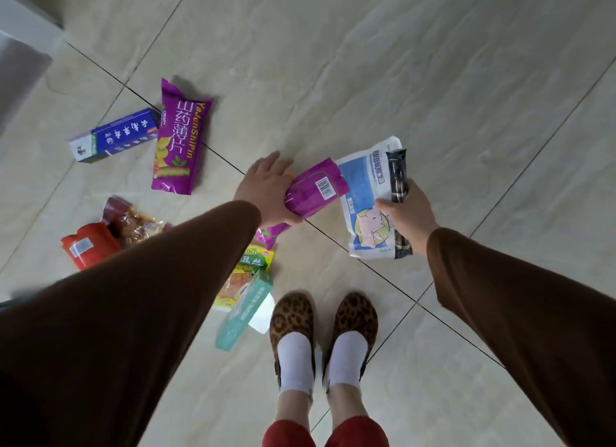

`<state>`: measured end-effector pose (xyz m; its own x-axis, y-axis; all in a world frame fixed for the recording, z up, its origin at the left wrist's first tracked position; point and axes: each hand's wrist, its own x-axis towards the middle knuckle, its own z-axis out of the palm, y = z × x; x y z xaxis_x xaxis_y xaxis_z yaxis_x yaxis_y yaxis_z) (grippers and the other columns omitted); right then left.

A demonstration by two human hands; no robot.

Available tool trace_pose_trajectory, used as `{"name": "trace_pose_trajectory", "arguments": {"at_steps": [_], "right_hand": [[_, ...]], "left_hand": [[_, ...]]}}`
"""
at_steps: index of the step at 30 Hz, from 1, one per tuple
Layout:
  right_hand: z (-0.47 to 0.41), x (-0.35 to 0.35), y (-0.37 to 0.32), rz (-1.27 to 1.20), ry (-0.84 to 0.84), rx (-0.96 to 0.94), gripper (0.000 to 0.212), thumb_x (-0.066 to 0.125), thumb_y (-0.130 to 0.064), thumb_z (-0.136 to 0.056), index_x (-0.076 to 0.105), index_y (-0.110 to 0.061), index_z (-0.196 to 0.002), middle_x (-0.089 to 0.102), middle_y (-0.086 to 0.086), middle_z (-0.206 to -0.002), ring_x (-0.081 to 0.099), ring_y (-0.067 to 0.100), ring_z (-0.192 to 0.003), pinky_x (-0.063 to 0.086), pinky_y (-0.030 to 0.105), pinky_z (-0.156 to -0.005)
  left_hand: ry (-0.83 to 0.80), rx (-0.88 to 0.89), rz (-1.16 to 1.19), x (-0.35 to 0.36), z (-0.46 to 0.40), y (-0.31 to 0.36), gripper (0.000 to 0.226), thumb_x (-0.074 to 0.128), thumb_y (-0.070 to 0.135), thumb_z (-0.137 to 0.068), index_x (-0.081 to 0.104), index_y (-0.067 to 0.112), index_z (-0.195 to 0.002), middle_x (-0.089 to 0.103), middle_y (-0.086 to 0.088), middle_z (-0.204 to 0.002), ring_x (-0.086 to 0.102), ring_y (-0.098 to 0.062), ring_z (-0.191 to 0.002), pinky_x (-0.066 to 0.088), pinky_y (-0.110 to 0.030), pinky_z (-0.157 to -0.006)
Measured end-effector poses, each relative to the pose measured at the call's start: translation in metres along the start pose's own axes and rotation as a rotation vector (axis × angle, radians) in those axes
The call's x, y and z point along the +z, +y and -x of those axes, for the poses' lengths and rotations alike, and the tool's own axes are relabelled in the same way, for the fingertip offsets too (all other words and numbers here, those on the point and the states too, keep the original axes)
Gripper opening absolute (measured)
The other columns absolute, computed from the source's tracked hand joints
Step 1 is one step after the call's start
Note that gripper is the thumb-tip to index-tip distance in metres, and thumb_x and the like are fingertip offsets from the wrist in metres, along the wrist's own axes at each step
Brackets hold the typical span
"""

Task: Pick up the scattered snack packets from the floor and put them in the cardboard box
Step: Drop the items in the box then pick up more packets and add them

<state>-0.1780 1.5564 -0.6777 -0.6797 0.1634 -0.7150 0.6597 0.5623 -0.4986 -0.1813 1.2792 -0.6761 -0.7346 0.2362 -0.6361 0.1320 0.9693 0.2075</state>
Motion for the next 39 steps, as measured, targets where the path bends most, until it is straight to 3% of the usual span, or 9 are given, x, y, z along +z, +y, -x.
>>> {"name": "trace_pose_trajectory", "arguments": {"at_steps": [2,4,7,10,16,21,25,28,39], "right_hand": [[0.001,0.005,0.005,-0.002,0.009,-0.006,0.033,0.075,-0.019,-0.082,0.059,-0.016,-0.111,0.073,0.0,-0.103,0.072,0.02,-0.092,0.06,0.045,-0.086],[0.001,0.01,0.01,0.008,0.011,-0.007,0.032,0.074,-0.019,-0.084,0.058,-0.015,-0.112,0.073,0.001,-0.104,0.072,0.02,-0.092,0.06,0.044,-0.086],[0.0,0.013,0.018,0.034,0.017,-0.011,0.031,0.073,-0.021,-0.084,0.057,-0.017,-0.109,0.072,0.0,-0.104,0.072,0.02,-0.092,0.06,0.043,-0.085],[0.003,0.013,0.023,0.059,0.031,-0.01,0.03,0.073,-0.023,-0.082,0.056,-0.017,-0.107,0.072,0.001,-0.102,0.072,0.024,-0.092,0.059,0.042,-0.082],[0.012,0.018,0.022,0.048,0.028,0.003,0.03,0.072,-0.019,-0.085,0.056,-0.015,-0.109,0.072,0.003,-0.105,0.071,0.023,-0.093,0.059,0.042,-0.084],[0.028,0.013,0.011,0.045,0.021,-0.003,0.029,0.071,-0.021,-0.085,0.056,-0.016,-0.109,0.072,0.002,-0.105,0.072,0.022,-0.091,0.061,0.044,-0.082],[0.055,0.0,-0.01,0.02,0.023,-0.018,0.03,0.072,-0.022,-0.085,0.056,-0.018,-0.111,0.072,0.0,-0.108,0.072,0.02,-0.093,0.061,0.045,-0.083],[0.081,-0.011,-0.03,0.03,0.012,-0.053,0.029,0.071,-0.021,-0.086,0.056,-0.018,-0.111,0.072,-0.002,-0.108,0.072,0.019,-0.094,0.062,0.046,-0.083],[0.226,-0.001,-0.094,0.09,-0.094,-0.207,0.03,0.071,-0.023,-0.085,0.055,-0.019,-0.11,0.071,-0.003,-0.102,0.071,0.021,-0.094,0.059,0.047,-0.086]], "left_hand": [[-0.092,0.096,-0.144,0.0,-0.013,0.0,0.108,0.062,0.082,-0.058,0.042,0.028,-0.149,0.022,-0.002,-0.165,0.006,-0.026,-0.154,0.005,-0.046,-0.124],[-0.152,0.132,-0.198,0.004,-0.022,0.002,0.113,0.056,0.088,-0.055,0.038,0.032,-0.151,0.028,0.0,-0.162,0.014,-0.025,-0.152,0.004,-0.047,-0.124],[-0.171,0.153,-0.173,0.014,-0.022,0.006,0.103,0.058,0.089,-0.05,0.047,0.04,-0.14,0.051,0.001,-0.144,0.044,-0.029,-0.13,0.025,-0.045,-0.117],[-0.12,0.159,-0.133,0.025,-0.014,0.006,0.093,0.066,0.082,-0.048,0.053,0.04,-0.129,0.056,0.0,-0.127,0.045,-0.028,-0.112,0.046,-0.04,-0.094],[-0.02,0.13,-0.164,0.035,0.005,0.008,0.081,0.069,0.077,-0.055,0.061,0.034,-0.122,0.053,-0.005,-0.109,0.044,-0.029,-0.109,0.043,-0.042,-0.094],[-0.077,-0.056,0.316,0.019,0.024,0.006,0.071,0.081,0.057,-0.063,0.06,0.032,-0.127,0.041,-0.004,-0.108,0.045,-0.026,-0.108,0.048,-0.04,-0.098],[0.003,-0.21,0.591,-0.017,0.045,0.001,0.065,0.083,0.049,-0.07,0.062,0.026,-0.127,0.058,-0.007,-0.107,0.057,-0.025,-0.1,0.052,-0.034,-0.085],[0.025,-0.26,0.668,-0.04,0.073,-0.001,0.065,0.082,0.051,-0.069,0.061,0.026,-0.126,0.065,-0.004,-0.105,0.065,-0.025,-0.092,0.057,-0.034,-0.081],[0.156,-0.586,0.753,-0.042,0.272,0.002,0.095,0.075,0.074,-0.058,0.047,0.029,-0.137,0.046,-0.01,-0.125,0.055,-0.033,-0.111,0.052,-0.049,-0.096]]}}
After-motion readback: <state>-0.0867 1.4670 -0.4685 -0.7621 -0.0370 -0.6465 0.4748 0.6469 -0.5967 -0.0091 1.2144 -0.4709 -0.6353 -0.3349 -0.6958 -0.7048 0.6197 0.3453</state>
